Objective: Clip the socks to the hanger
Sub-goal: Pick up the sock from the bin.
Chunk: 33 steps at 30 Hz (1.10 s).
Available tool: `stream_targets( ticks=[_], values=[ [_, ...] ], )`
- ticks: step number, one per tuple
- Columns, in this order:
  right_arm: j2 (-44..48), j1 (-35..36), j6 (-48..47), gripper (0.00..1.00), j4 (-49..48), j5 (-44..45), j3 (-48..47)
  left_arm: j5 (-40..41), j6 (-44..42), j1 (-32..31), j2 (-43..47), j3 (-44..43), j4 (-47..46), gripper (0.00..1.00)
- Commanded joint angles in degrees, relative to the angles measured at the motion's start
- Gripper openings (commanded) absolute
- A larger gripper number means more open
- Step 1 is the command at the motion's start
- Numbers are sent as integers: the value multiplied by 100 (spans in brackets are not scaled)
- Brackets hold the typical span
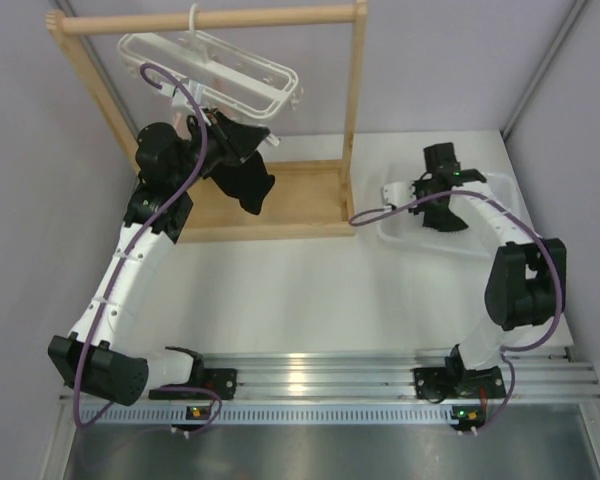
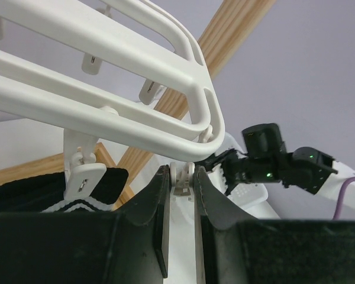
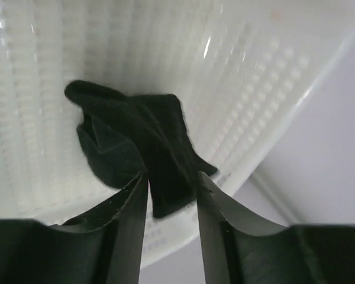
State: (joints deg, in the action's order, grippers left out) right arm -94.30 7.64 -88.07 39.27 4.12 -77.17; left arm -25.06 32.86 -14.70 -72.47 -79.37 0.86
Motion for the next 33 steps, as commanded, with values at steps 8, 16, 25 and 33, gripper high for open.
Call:
stream_targets(
  ticks=[8,16,25,33],
  values=[
    [-80,134,1564,61,-368,-751,-1266,-16,-8,28,154,-35,-174,0],
    [-720,-1097,3497,52,1055,-2151,-2021,-52,89,28,66,-61,-271,0],
    [-1082,-826,4862,54,-15,-2935,-1539,10,27,37,84,-52,-174,0],
    [-1995,-395,5861,49,-762,-1942,-1881,27,1,37,48,-78,-148,0]
  ],
)
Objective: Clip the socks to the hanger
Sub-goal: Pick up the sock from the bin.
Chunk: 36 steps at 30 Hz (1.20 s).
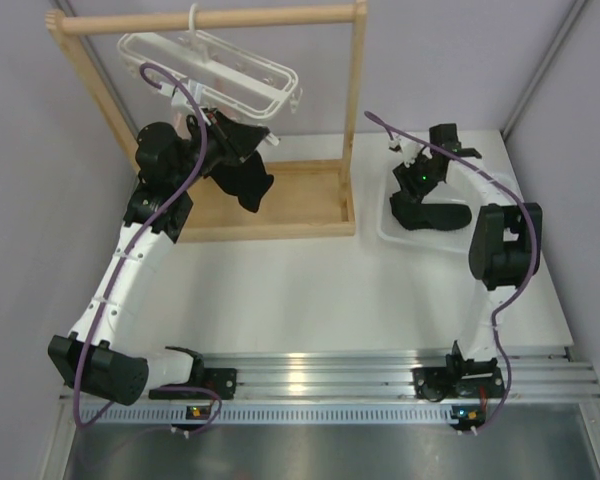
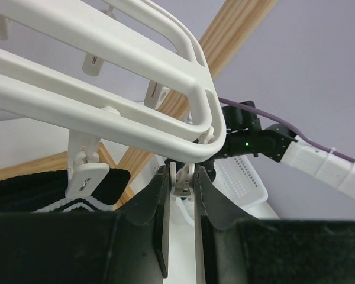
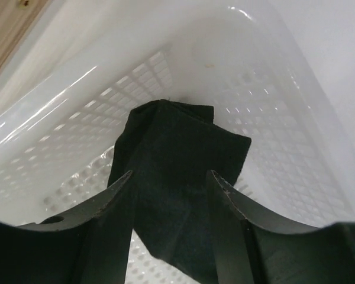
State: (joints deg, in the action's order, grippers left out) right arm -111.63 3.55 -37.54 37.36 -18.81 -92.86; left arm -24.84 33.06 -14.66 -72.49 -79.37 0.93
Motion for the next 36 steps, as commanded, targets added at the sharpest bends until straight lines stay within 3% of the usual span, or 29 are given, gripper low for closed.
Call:
stream_targets(
  ticks=[1,11,20,24,30,36],
  values=[
    [-288,14,984,50,-625,369,-320,14,-36,33,42,-87,-146,0],
    [-604,128,1706,50,-1126,562,-39,14,-36,50,24,-61,-154,0],
    [-877,216,1566,48,-950,791,-101,23,-45,68,24,-61,-137,0],
    [-974,225,1504,34,-898,756,-136,6,-45,68,24,-69,-154,0],
    [-773,216,1407,0,-862,694,-75,6,-63,68,33,-87,-119,0],
    [18,23,1398,0,-801,150,-4,-3,-89,77,68,-105,-119,0]
  ],
)
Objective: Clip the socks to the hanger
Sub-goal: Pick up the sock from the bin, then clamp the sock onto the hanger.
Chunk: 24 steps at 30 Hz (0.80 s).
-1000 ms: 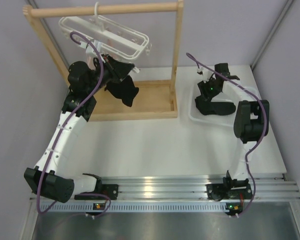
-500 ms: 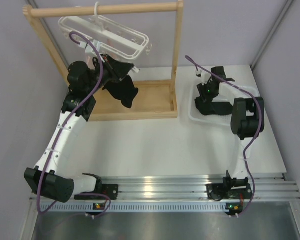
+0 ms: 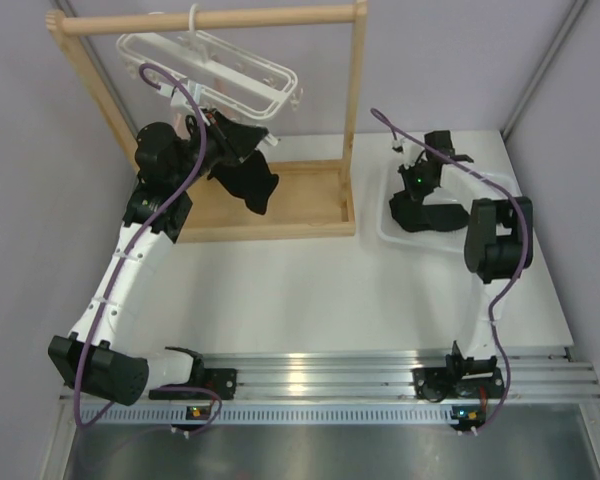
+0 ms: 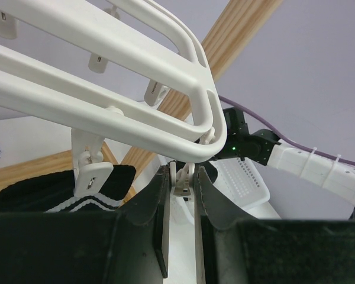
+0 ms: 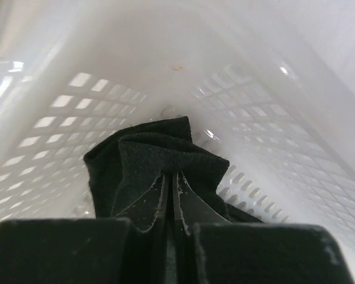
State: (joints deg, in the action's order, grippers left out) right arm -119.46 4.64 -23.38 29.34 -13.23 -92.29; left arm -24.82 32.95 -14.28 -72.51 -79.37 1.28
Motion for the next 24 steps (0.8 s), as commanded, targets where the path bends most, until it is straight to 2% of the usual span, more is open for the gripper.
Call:
stream_targets(
  ticks=[1,12,18,24],
  values=[
    [1071,-104,-35,0,1,-573,-17,-5,-78,40,70,-113,-154,0],
    [2584,-359,-931,0,63,-1646,123,-84,-69,40,97,-184,-154,0],
    [3419,-333,-1380,0,-113,-2797,290,-137,-61,40,105,-228,-154,0],
    [3965,317,-1249,0,-710,-3212,501,-181,-43,40,141,-210,-189,0]
  ],
)
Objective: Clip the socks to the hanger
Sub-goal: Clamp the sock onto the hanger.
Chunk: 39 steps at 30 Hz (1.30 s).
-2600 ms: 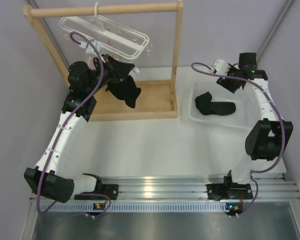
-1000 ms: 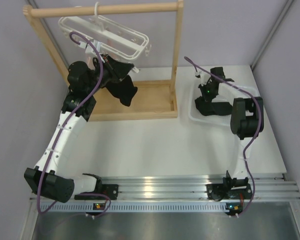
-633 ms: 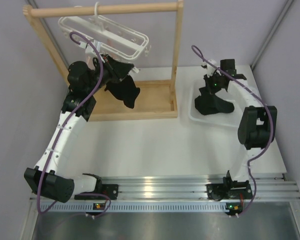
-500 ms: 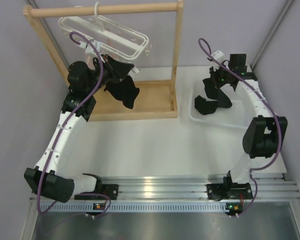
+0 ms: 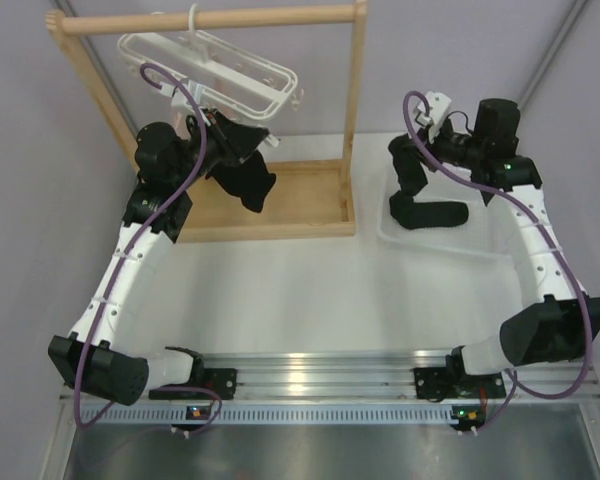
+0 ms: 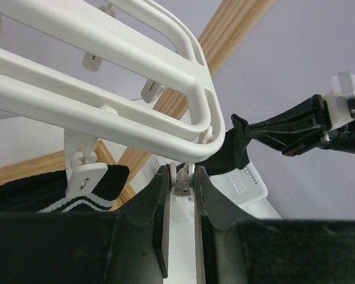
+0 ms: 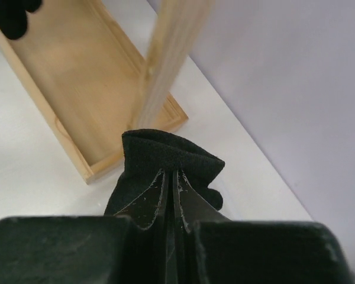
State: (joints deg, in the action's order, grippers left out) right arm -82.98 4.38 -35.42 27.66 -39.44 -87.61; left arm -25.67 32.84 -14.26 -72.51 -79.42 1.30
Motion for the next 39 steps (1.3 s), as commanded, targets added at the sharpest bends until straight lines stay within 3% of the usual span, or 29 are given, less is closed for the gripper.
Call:
stream_targets(
  ticks=[1,9,17,25,39],
  values=[
    [326,448,8,0,-603,-617,-10,-113,-23,37,158,-188,-200,0],
    [90,1802,562,0,-1674,-416,-89,-245,91,37,167,-162,-271,0],
    [-534,2839,545,0,-2010,-178,-669,-359,152,37,193,-100,-297,0],
    [-728,3279,351,0,-2493,252,-713,-404,153,37,211,-83,-236,0],
    [-834,3438,132,0,-2687,525,-827,-448,153,37,185,-65,-183,0]
  ],
)
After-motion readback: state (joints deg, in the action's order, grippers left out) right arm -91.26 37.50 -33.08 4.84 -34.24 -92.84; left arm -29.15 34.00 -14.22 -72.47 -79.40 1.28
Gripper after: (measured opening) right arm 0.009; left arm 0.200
